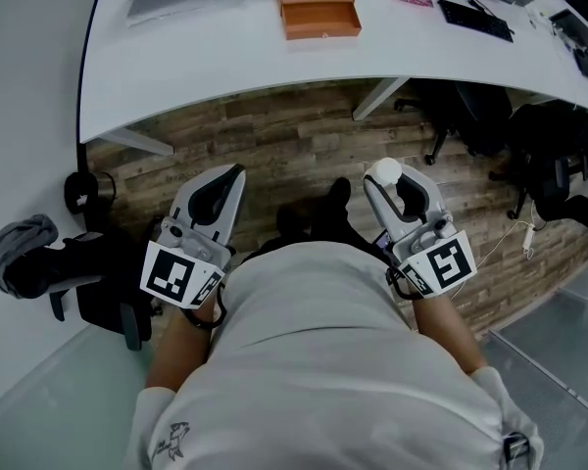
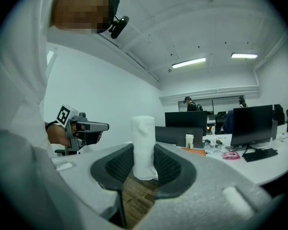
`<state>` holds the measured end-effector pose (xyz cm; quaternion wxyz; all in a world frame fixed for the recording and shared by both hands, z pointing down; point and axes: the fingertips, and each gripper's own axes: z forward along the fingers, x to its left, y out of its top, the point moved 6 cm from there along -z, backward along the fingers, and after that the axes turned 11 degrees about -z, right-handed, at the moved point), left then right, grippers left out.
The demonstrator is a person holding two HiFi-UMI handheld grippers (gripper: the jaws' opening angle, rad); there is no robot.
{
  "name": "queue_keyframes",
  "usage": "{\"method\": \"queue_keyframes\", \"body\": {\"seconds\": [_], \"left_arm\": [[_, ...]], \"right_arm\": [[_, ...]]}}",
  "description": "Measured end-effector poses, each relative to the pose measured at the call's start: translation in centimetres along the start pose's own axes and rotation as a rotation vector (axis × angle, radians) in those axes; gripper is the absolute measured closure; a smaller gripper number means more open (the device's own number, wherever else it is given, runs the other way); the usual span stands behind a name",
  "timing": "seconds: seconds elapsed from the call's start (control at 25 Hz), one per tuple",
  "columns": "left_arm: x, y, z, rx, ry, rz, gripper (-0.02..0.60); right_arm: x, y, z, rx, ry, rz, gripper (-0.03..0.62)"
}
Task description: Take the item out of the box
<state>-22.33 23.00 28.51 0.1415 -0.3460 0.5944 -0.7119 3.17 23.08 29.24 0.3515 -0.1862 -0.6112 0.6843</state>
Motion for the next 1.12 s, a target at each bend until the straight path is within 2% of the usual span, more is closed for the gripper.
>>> {"method": "queue_keyframes", "body": {"seconds": [1.12], "left_arm": [[-0.9, 0.5, -0.4, -0.02, -0.034, 0.0, 0.583]], "right_arm": [[0.4, 2.4, -0.8, -0.042, -0.01, -0.003, 0.47]]}}
